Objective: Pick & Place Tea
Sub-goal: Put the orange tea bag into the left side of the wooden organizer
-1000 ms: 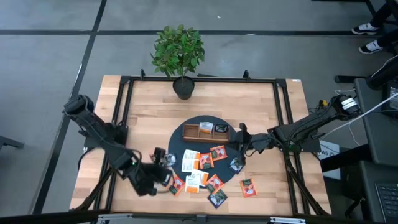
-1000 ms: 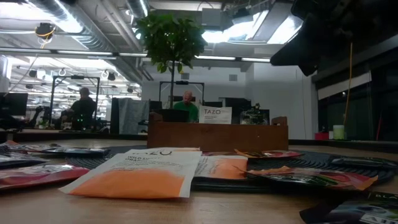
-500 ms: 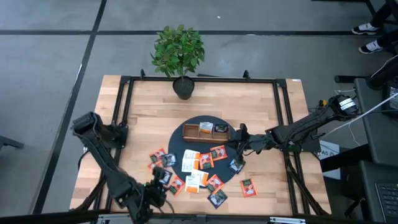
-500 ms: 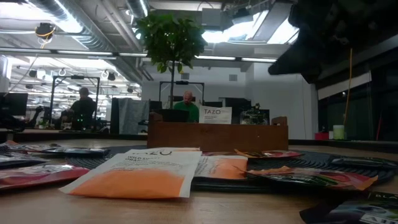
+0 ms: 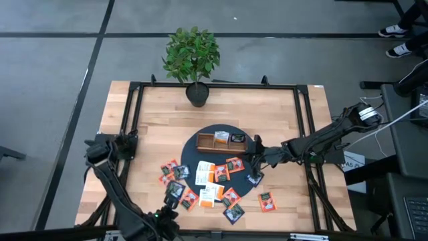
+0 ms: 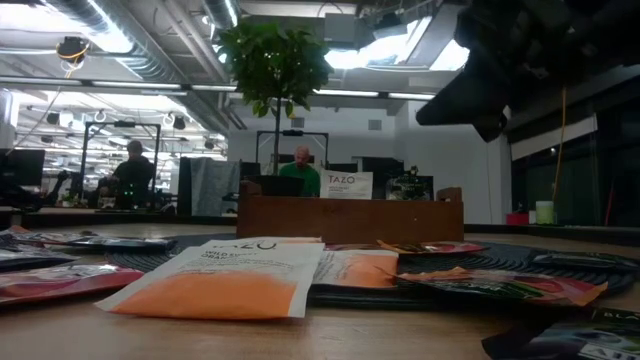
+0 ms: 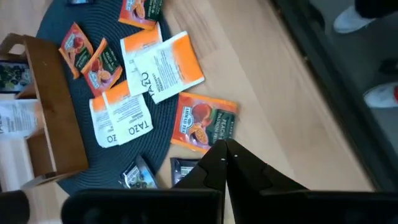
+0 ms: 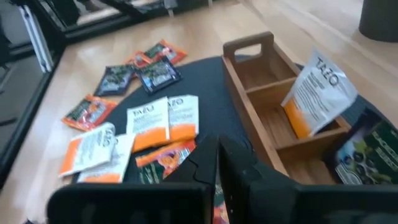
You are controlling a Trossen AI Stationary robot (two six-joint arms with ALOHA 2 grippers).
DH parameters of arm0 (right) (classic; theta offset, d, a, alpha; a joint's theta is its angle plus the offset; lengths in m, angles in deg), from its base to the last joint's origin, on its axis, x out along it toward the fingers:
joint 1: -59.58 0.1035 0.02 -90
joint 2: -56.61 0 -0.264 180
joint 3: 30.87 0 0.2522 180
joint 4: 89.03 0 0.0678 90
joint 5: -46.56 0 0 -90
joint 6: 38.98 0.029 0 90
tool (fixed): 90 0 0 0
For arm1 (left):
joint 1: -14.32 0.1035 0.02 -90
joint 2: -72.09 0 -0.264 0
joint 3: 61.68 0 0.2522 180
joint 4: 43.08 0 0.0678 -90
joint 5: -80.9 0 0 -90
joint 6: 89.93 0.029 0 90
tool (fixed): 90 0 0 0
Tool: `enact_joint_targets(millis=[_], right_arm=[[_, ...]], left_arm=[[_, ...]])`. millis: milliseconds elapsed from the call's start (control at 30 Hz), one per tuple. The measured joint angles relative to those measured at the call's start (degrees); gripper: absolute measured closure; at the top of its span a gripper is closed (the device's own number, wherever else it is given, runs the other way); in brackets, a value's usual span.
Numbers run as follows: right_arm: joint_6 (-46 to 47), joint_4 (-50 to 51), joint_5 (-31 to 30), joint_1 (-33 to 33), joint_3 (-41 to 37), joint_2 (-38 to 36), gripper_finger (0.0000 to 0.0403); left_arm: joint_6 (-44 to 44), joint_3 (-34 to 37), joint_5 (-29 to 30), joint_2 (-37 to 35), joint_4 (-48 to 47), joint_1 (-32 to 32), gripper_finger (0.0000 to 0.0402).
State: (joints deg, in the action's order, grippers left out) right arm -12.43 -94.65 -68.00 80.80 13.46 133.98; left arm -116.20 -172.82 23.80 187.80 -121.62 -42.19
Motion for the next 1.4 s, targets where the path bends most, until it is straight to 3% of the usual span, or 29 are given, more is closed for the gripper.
enact_joint_targets(millis=[233, 567, 733, 933, 1133, 1400], right_arm=[[0.2, -2.2, 0.0, 1.3, 0.0, 0.3, 0.0398], [0.1, -3.6, -1.3, 3.9, 0.0, 0.3, 0.0383], [0.0, -3.3, -1.3, 3.9, 0.0, 0.3, 0.0394], [0.2, -3.2, -1.3, 3.9, 0.0, 0.3, 0.0392], [0.3, -3.2, -1.4, 3.9, 0.0, 0.3, 0.0381], [0.4, -3.2, -1.4, 3.9, 0.0, 0.3, 0.0396]], left_arm=[[-0.4, 0.3, 0.9, 0.8, 0.3, 0.4, 0.0384], [0.1, 0.4, 5.0, 1.1, 0.3, 0.5, 0.0281], [2.1, 0.5, 6.5, 5.0, 0.2, 1.5, 0.025], [4.4, 0.5, 1.5, 9.2, 0.6, 2.6, 0.0243], [4.4, 0.5, 0.5, 9.3, 1.7, 2.7, 0.0244], [6.5, 4.5, 1.2, 9.5, 8.4, 3.1, 0.0244]])
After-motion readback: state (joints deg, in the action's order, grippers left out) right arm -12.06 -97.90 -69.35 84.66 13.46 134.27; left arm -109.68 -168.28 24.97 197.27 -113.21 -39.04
